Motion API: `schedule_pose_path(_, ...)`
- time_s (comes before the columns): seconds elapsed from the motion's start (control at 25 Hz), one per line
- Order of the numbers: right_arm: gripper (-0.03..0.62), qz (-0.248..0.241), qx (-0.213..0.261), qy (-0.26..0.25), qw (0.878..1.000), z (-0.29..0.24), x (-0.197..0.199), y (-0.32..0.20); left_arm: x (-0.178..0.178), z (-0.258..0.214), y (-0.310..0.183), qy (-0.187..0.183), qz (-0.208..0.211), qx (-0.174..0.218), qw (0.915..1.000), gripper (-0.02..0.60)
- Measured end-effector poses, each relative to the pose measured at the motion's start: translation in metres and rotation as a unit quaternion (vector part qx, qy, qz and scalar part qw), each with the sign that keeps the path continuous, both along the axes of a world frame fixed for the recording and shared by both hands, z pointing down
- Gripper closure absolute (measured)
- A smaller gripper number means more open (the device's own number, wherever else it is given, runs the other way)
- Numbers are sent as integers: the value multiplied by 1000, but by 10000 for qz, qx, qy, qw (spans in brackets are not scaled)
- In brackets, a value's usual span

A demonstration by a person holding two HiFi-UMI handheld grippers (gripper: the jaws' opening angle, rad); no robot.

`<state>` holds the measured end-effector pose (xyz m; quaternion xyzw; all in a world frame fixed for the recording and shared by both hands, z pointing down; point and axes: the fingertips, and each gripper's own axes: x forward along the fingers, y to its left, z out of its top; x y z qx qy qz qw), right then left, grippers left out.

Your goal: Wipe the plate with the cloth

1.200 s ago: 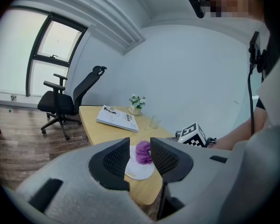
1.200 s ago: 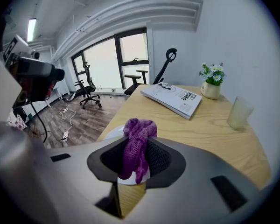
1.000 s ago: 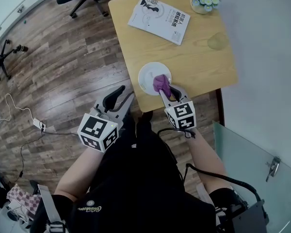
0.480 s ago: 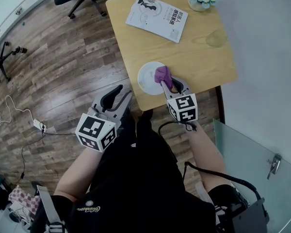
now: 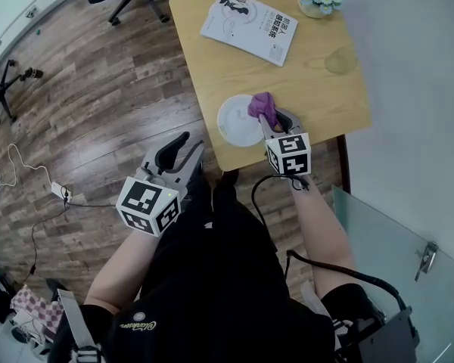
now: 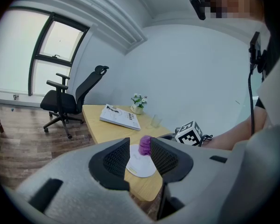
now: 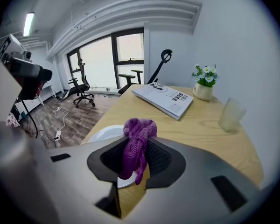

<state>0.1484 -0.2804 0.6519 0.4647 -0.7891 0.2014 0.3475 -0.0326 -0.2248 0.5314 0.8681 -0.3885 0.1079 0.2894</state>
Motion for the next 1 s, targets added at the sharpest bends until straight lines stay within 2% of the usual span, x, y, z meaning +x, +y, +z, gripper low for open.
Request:
schedule_pose_path(0.32, 499, 166, -52, -230, 9996, -6, 13, 28, 10, 1, -3, 39, 94, 33, 9999, 442)
schedule_pose_path(0.64, 499, 333, -370, -589, 9970, 4, 5, 81, 18, -2, -1, 51, 196, 61, 9998, 442)
schedule_pose_path(1.0, 499, 589, -197, -881, 9942, -3, 9, 78, 17, -7, 2, -16, 164, 155, 9997, 442)
